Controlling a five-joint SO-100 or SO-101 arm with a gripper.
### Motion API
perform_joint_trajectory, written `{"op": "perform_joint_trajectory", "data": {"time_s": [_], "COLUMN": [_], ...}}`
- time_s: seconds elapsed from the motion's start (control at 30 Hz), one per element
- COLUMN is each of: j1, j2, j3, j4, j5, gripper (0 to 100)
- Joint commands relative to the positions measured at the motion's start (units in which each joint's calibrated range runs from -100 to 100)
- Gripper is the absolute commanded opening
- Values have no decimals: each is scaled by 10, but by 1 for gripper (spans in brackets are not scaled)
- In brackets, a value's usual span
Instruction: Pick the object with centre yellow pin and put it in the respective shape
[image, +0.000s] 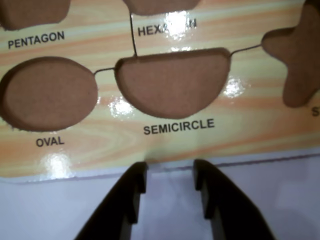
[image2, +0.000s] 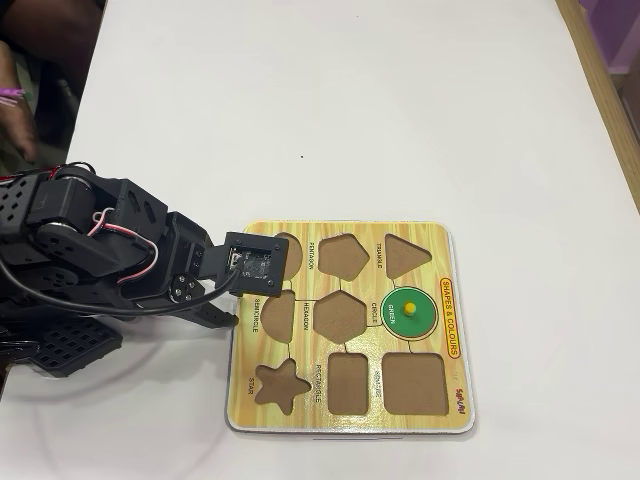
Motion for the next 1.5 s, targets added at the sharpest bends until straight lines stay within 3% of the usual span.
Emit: {"op": "perform_joint_trajectory", "data": {"time_s": [0.0, 0.23, 0.33, 1.47], "j1": [3, 3, 3, 2], "j2": [4, 4, 4, 6], "j3": [4, 4, 4, 4], "j4": [6, 6, 6, 6], "j5": [2, 2, 2, 1], "gripper": [12, 11, 1, 1]}}
